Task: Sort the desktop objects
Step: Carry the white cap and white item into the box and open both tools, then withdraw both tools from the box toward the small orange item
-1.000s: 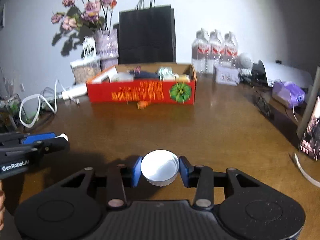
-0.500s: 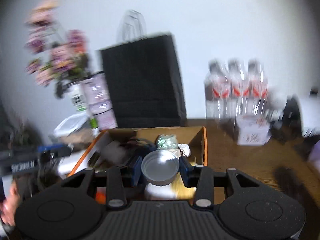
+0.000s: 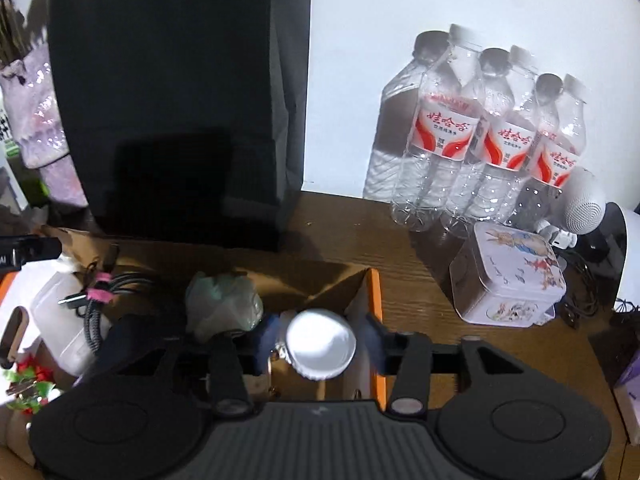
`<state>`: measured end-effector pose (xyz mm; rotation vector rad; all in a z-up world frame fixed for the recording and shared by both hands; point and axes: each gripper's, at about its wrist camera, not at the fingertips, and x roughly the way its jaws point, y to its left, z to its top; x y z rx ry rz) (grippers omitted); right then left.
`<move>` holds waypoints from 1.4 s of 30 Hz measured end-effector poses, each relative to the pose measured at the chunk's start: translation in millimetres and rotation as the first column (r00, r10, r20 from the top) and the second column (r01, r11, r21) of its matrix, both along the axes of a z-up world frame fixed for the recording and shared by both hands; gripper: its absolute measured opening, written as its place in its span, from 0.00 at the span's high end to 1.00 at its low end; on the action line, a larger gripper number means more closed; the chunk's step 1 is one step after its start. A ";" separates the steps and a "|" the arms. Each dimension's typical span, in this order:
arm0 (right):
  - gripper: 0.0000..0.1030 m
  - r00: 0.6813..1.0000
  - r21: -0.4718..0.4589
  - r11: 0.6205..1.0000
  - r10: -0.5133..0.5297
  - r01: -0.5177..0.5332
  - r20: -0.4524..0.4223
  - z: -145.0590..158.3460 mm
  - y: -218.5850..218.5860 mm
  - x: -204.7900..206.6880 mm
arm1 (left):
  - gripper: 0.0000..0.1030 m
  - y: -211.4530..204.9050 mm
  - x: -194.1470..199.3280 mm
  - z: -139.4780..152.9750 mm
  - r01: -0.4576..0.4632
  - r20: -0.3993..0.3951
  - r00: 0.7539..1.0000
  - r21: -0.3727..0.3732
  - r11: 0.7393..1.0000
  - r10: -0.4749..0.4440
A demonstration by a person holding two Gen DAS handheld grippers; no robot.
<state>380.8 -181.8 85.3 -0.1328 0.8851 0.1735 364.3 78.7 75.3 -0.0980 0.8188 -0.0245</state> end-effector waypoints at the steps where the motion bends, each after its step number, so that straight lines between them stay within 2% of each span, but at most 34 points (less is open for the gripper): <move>1: 0.47 1.000 0.016 1.000 -0.003 0.003 0.002 1.6 -0.7 1.9 | 0.49 0.5 1.3 -1.2 0.000 -0.001 1.000 0.014 1.000 0.000; 3: 0.42 1.000 0.023 1.000 -0.005 0.005 0.010 6.9 -0.4 5.0 | 0.40 1.5 -0.7 0.7 0.005 0.024 1.000 0.024 1.000 -0.006; 5: 0.40 1.000 0.028 1.000 -0.008 0.007 0.010 13.6 -2.9 5.1 | 0.39 3.6 -2.5 4.7 0.004 0.024 1.000 0.028 1.000 -0.005; 9: 0.33 1.000 0.060 0.998 -0.003 0.003 0.002 23.8 -8.0 -7.7 | 0.18 4.3 -10.9 19.6 0.004 0.010 1.000 0.023 1.000 -0.004; 11: 0.33 1.000 0.062 0.998 0.001 -0.001 -0.001 28.4 -11.1 -19.2 | 0.15 2.8 -24.2 29.6 0.000 0.018 1.000 0.024 1.000 0.000; 12: 0.33 1.000 0.062 0.998 0.000 0.000 -0.001 31.0 -12.9 -26.1 | 0.10 2.3 -30.8 34.2 -0.001 0.018 1.000 0.025 1.000 0.001; 13: 0.33 1.000 0.064 0.998 -0.002 0.002 0.001 33.7 -15.5 -34.7 | 0.00 1.8 -39.1 38.6 -0.007 0.017 1.000 0.028 1.000 0.007; 16: 0.33 0.999 0.089 0.996 -0.011 0.008 0.030 43.2 -26.7 -73.5 | 0.00 -1.6 -70.7 43.9 -0.072 -0.004 0.997 0.046 0.996 0.072; 18: 0.33 0.997 0.107 0.994 -0.001 -0.007 0.072 48.9 -33.8 -108.6 | 0.00 -5.9 -101.7 46.1 -0.080 -0.013 0.997 0.059 0.995 0.081; 22: 0.20 0.983 0.119 0.990 0.054 -0.075 0.174 50.0 -36.0 -188.5 | 0.00 -14.5 -180.1 52.4 -0.072 0.071 0.995 0.021 0.997 0.071; 25: 0.20 0.975 0.119 0.985 0.097 -0.123 0.200 36.3 -31.8 -245.9 | 0.00 -28.9 -235.1 48.0 -0.027 0.111 0.993 0.014 1.000 0.026; 29: 0.20 0.970 0.137 0.978 0.129 -0.159 0.208 7.8 -29.4 -310.7 | 0.00 -48.6 -301.7 27.9 0.038 0.162 0.986 0.049 0.998 -0.046; 32: 0.20 0.973 0.169 0.974 0.118 -0.152 0.198 -10.8 -33.6 -348.0 | 0.00 -63.6 -343.1 7.3 0.038 0.171 0.984 0.104 0.994 -0.056; 34: 0.19 0.979 0.185 0.974 0.097 -0.131 0.180 -20.8 -37.7 -367.4 | 0.00 -67.1 -364.0 -3.9 0.023 0.178 0.983 0.116 0.993 -0.044; 38: 0.19 0.987 0.178 0.977 0.096 -0.119 0.129 -33.4 -42.8 -395.4 | 0.00 -64.4 -402.4 -24.4 -0.025 0.198 0.980 0.064 0.998 0.012; 40: 0.19 0.985 0.193 0.976 0.071 -0.101 0.155 -33.4 -48.4 -411.7 | 0.00 -63.4 -419.4 -34.1 -0.058 0.190 0.980 0.035 0.998 0.050; 42: 0.19 0.973 0.226 0.966 0.072 -0.123 0.221 -35.2 -53.7 -430.9 | 0.00 -62.7 -435.5 -42.2 -0.062 0.180 0.982 0.005 0.998 0.060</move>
